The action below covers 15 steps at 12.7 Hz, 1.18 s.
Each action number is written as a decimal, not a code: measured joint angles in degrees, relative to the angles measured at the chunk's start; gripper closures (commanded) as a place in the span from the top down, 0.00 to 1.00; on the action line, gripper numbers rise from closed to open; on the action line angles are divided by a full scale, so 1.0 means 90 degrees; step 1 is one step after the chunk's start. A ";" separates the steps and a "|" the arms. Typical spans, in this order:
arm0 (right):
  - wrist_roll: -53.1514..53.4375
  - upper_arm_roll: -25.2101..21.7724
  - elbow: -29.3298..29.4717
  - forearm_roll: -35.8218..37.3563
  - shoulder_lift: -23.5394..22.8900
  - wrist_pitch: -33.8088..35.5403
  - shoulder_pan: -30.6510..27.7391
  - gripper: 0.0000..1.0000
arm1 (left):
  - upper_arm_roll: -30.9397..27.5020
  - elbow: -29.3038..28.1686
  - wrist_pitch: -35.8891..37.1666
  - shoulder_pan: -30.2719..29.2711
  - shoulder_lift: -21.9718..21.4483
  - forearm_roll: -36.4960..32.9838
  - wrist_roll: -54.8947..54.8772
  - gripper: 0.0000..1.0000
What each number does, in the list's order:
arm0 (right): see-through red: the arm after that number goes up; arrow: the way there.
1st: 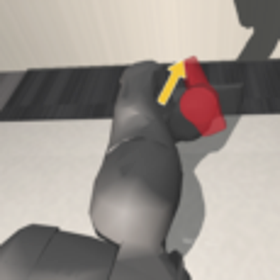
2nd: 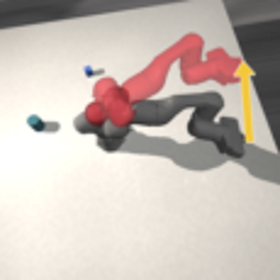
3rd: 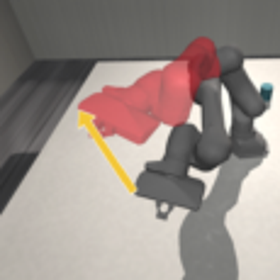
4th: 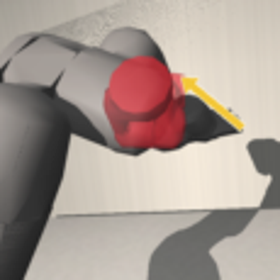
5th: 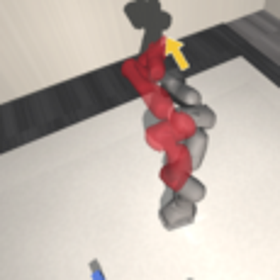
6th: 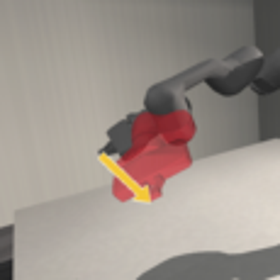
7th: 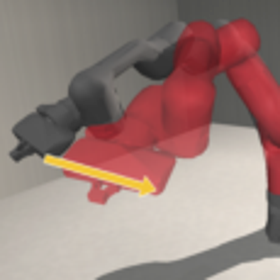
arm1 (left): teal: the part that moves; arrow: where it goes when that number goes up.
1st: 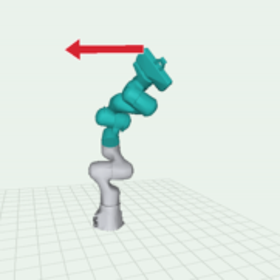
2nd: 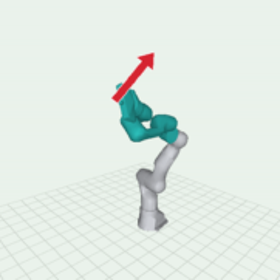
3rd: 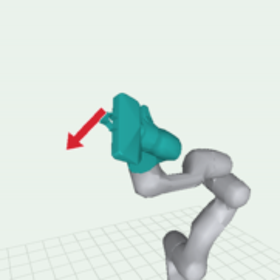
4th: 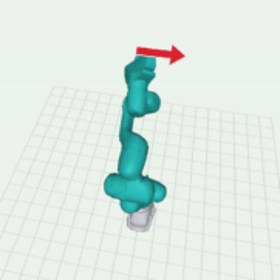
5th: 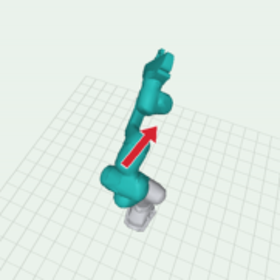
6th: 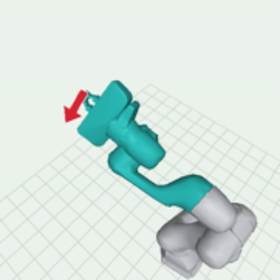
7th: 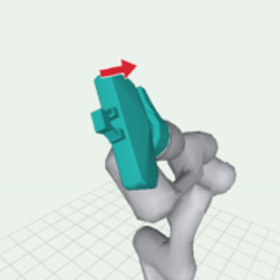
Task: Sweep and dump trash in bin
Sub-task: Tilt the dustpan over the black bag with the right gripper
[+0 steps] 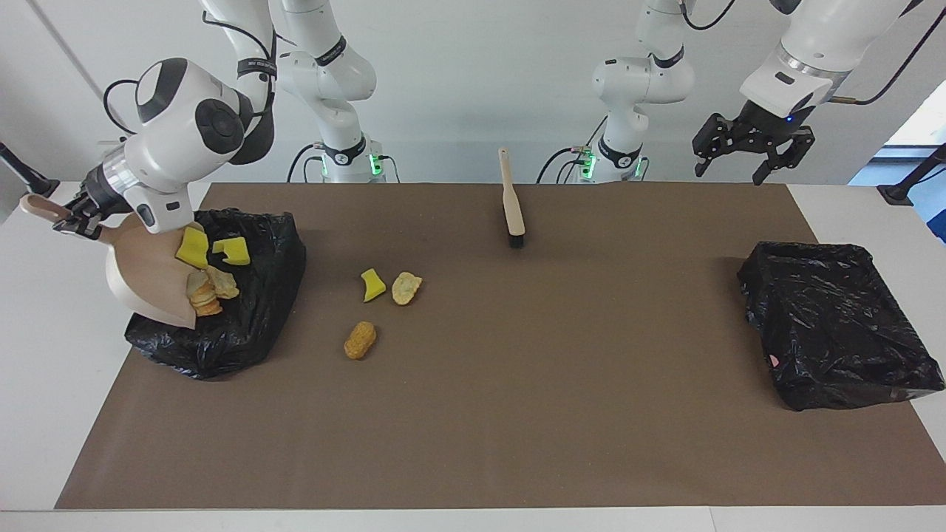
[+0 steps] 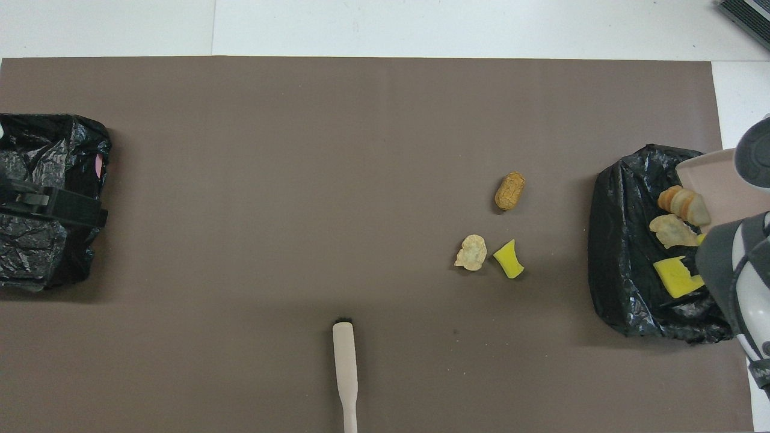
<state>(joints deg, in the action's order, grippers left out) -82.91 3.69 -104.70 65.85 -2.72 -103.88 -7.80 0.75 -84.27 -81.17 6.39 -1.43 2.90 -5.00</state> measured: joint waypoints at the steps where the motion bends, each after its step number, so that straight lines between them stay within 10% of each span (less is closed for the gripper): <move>1: 0.0029 0.0002 0.0000 0.0037 0.0007 0.0047 0.0044 0.00 | 0.0008 0.0000 0.0041 -0.0011 -0.0016 0.0000 -0.0005 1.00; 15: 0.1430 0.0096 0.0408 -0.0029 0.0405 0.1718 0.0639 0.00 | 0.0184 0.0000 0.0113 -0.0173 -0.0078 0.0000 -0.0027 1.00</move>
<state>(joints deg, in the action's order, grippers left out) -70.05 4.55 -101.02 65.59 0.93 -88.42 -2.05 2.41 -84.27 -80.16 4.83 -2.13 2.90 -5.24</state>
